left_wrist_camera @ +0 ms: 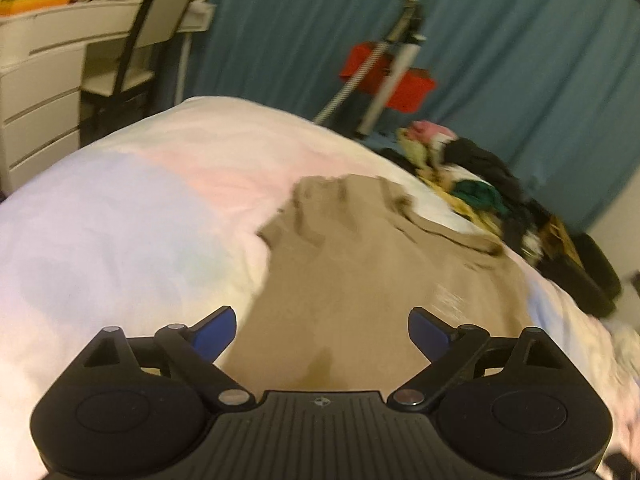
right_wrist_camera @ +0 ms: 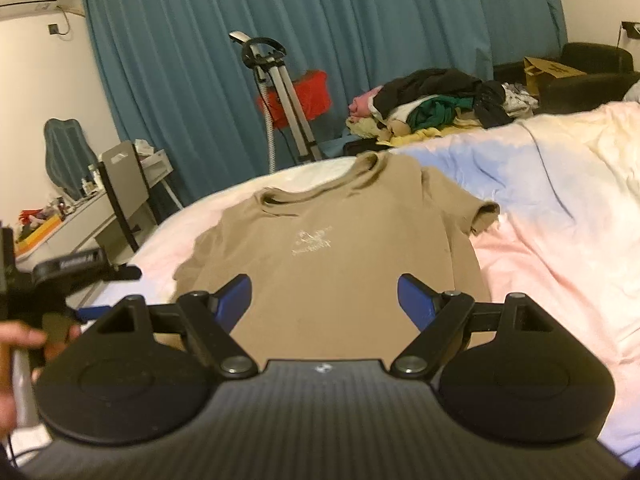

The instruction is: Fold clothes

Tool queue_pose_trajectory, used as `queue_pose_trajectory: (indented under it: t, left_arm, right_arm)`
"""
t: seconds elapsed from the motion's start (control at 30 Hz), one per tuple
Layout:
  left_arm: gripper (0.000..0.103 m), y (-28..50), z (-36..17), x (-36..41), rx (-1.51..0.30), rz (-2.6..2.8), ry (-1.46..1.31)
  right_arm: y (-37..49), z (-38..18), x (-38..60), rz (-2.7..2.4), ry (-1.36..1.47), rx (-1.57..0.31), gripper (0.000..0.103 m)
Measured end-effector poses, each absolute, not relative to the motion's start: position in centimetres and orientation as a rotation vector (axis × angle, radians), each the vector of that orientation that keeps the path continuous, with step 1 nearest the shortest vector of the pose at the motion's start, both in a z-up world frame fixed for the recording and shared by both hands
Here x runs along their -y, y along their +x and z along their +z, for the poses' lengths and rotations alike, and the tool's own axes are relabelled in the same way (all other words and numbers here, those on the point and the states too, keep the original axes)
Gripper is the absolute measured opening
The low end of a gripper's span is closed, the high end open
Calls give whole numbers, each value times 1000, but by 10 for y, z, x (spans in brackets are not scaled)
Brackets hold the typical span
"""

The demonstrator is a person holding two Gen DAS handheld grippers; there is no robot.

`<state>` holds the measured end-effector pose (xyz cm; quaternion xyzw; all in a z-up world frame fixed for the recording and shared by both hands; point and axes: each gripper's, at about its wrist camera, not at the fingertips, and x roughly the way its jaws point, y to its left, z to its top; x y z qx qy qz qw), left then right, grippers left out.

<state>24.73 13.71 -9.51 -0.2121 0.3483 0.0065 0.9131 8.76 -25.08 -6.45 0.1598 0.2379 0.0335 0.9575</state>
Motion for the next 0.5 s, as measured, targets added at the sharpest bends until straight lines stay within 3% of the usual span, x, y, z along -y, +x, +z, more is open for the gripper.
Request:
queue_pose_trajectory:
  t: [0.17, 0.3, 0.5]
  left_arm:
    - [89, 319, -132, -159, -722, 92, -544]
    - [78, 369, -164, -177, -698, 133, -693]
    - [79, 413, -186, -183, -627, 106, -755]
  right_arm:
    - [116, -100, 262, 57, 390, -531, 81]
    - [143, -118, 278, 63, 477, -533, 81]
    - [177, -155, 301, 45, 542, -593, 82]
